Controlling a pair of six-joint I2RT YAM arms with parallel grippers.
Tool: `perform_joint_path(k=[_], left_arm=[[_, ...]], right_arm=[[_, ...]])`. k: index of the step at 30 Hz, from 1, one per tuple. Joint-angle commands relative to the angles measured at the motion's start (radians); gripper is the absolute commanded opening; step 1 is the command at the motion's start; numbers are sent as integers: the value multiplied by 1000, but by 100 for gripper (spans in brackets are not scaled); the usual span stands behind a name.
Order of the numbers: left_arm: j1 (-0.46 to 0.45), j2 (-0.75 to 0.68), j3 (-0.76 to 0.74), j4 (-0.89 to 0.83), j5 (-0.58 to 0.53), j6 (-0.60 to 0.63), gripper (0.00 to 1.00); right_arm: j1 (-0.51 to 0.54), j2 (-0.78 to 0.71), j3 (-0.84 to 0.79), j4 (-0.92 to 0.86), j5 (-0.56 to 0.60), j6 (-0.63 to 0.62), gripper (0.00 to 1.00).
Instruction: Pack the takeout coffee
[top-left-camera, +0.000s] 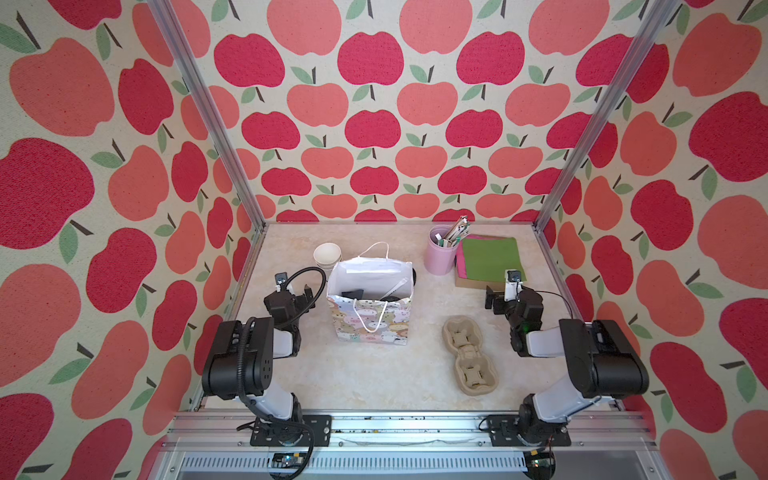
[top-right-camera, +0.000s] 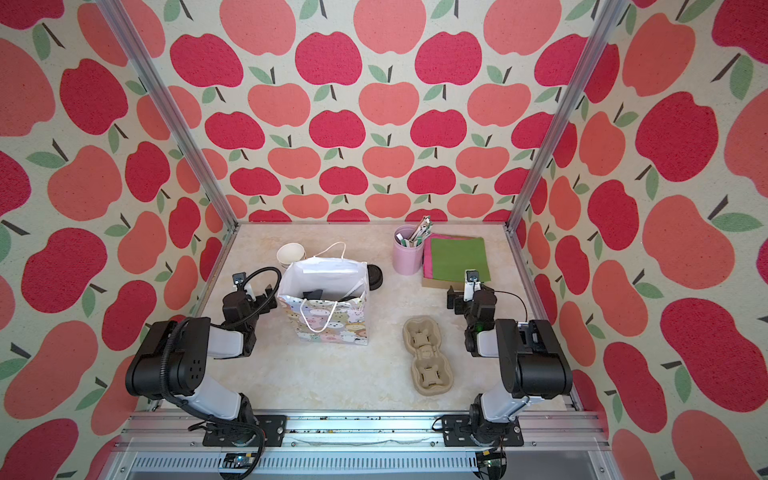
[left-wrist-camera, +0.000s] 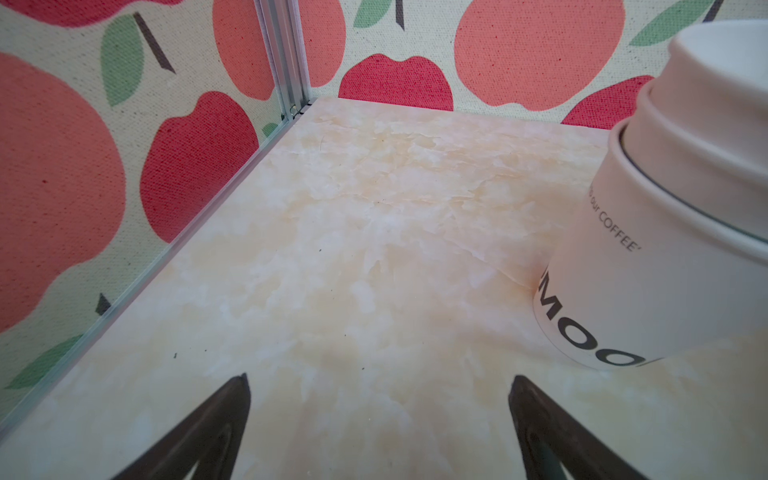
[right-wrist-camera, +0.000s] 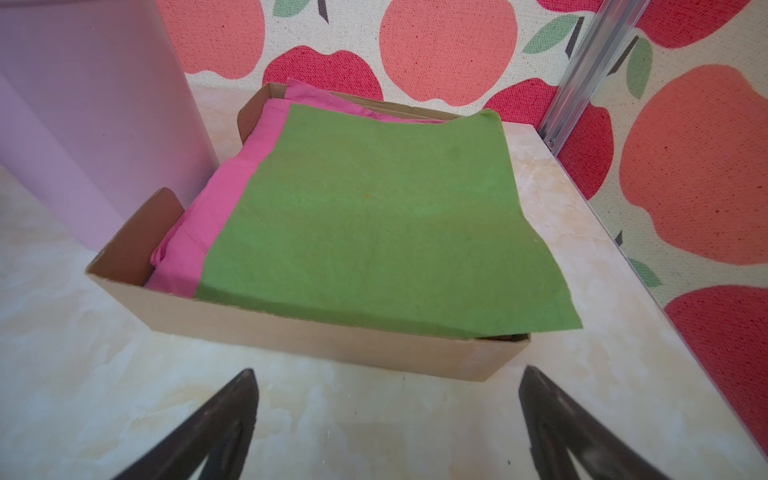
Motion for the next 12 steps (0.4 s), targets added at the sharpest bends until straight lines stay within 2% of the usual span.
perform_joint_path(k=[1, 12], left_arm=[[-5, 8, 21, 2, 13, 14, 99], [-5, 7, 20, 5, 12, 14, 99]], right_arm=[[2, 3, 14, 18, 4, -10, 99], [2, 1, 12, 18, 6, -12, 99]])
